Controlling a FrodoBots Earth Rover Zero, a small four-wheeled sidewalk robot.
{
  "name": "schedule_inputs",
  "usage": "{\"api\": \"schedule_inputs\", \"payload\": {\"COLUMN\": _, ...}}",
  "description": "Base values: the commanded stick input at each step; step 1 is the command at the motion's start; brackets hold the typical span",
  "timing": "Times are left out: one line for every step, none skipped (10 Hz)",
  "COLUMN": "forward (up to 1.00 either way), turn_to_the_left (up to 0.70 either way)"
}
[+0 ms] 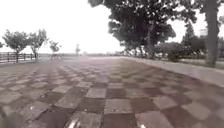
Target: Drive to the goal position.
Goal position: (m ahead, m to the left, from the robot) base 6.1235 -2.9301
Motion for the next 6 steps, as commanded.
{"api": "schedule_inputs", "payload": {"forward": 0.7, "turn_to_the_left": 0.0}}
{"api": "schedule_inputs", "payload": {"forward": 0.7, "turn_to_the_left": 0.0}}
{"api": "schedule_inputs", "payload": {"forward": 0.7, "turn_to_the_left": 0.0}}
{"api": "schedule_inputs", "payload": {"forward": 0.7, "turn_to_the_left": 0.0}}
{"api": "schedule_inputs", "payload": {"forward": 0.7, "turn_to_the_left": 0.0}}
{"api": "schedule_inputs", "payload": {"forward": 0.7, "turn_to_the_left": 0.0}}
